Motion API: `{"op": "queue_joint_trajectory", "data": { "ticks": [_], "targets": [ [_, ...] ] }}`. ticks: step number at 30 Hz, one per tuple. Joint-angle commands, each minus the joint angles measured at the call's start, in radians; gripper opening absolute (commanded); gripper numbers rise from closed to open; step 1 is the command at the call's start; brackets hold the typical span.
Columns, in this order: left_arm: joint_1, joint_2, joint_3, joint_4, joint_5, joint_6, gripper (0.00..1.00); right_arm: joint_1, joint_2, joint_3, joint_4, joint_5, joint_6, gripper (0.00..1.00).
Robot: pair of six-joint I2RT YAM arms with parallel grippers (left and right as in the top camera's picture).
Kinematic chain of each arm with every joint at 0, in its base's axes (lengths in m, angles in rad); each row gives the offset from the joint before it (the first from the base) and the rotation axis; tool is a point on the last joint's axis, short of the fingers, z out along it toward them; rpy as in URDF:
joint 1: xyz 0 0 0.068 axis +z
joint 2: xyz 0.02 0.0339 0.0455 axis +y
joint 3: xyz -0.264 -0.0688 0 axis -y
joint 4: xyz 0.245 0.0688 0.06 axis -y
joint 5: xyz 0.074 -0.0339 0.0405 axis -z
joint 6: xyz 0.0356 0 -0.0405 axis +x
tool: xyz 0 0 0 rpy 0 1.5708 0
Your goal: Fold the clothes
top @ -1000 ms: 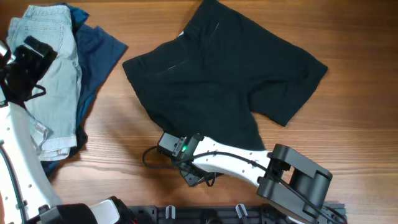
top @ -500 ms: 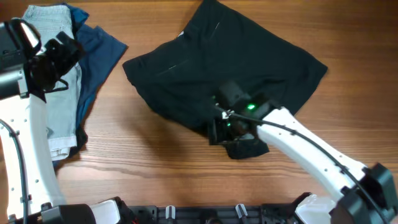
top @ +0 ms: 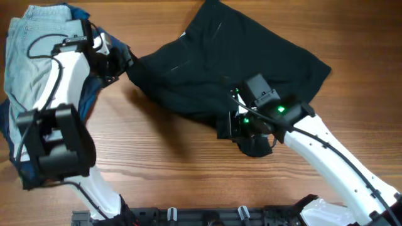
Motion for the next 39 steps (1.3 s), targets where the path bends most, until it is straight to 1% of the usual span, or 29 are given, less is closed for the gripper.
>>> {"op": "queue_joint_trajectory", "data": {
  "ticks": [1, 4, 5, 6, 9, 10, 12, 15, 17, 20, 24, 25, 26, 27, 28, 29, 32, 36, 39],
  "targets": [
    [-0.007, 0.048, -0.002, 0.025, 0.056, -0.045, 0.87, -0.017, -0.02, 0.002, 0.002, -0.004, -0.013, 0.04],
    [-0.025, 0.063, -0.002, 0.029, 0.05, -0.045, 0.83, -0.017, -0.02, 0.002, 0.002, -0.004, -0.013, 0.04],
    [-0.039, 0.068, -0.002, 0.046, 0.048, -0.045, 0.78, -0.017, -0.02, 0.002, 0.002, -0.004, -0.013, 0.04],
    [-0.059, 0.074, -0.002, 0.06, 0.043, -0.045, 0.75, -0.017, -0.02, 0.002, 0.002, -0.005, -0.012, 0.05],
    [-0.095, 0.085, -0.002, 0.055, -0.06, -0.049, 0.75, -0.017, -0.022, 0.002, -0.002, -0.005, -0.011, 0.05],
    [-0.095, 0.092, -0.002, 0.049, -0.061, -0.049, 0.75, -0.017, -0.023, 0.002, -0.002, -0.005, -0.01, 0.04],
    [-0.085, 0.101, -0.002, 0.033, -0.092, -0.049, 0.75, -0.017, -0.024, 0.002, -0.002, -0.005, -0.01, 0.04],
    [-0.055, 0.102, -0.002, -0.008, -0.204, -0.048, 0.76, -0.017, -0.024, 0.002, 0.0, -0.002, -0.012, 0.04],
    [-0.047, 0.102, -0.002, -0.014, -0.206, -0.048, 0.79, -0.017, -0.024, 0.002, 0.001, -0.001, -0.01, 0.04],
    [-0.056, 0.115, -0.002, -0.002, -0.206, -0.048, 0.78, -0.017, -0.024, 0.002, 0.002, -0.001, -0.009, 0.04],
    [-0.075, 0.166, -0.002, 0.023, -0.206, -0.064, 0.75, -0.017, -0.024, 0.002, 0.004, -0.001, -0.01, 0.04],
    [-0.076, 0.171, -0.002, 0.036, -0.206, -0.068, 0.73, -0.017, -0.024, 0.002, 0.007, -0.001, -0.01, 0.04],
    [-0.076, 0.171, -0.002, 0.056, -0.206, -0.071, 0.69, -0.017, -0.024, 0.002, 0.012, -0.001, -0.009, 0.04],
    [-0.076, 0.171, -0.002, 0.076, -0.206, -0.089, 0.61, -0.017, -0.024, 0.002, 0.013, -0.001, -0.01, 0.04],
    [-0.076, 0.171, -0.002, 0.1, -0.206, -0.106, 0.23, -0.017, -0.024, 0.002, 0.013, 0.0, -0.011, 0.04],
    [-0.076, 0.17, -0.002, 0.115, -0.206, -0.116, 0.04, -0.017, -0.024, 0.002, 0.013, 0.005, -0.011, 0.04],
    [-0.076, 0.13, 0.0, 0.124, -0.207, -0.127, 0.04, -0.017, -0.025, 0.04, -0.048, 0.076, -0.012, 0.04],
    [-0.075, -0.08, 0.0, 0.078, -0.236, -0.128, 0.04, -0.017, -0.056, 0.069, -0.101, 0.099, -0.013, 0.04],
    [-0.074, -0.248, 0.0, 0.004, -0.348, -0.128, 0.04, -0.017, -0.057, 0.069, -0.13, 0.063, -0.034, 0.04]
  ]
}}
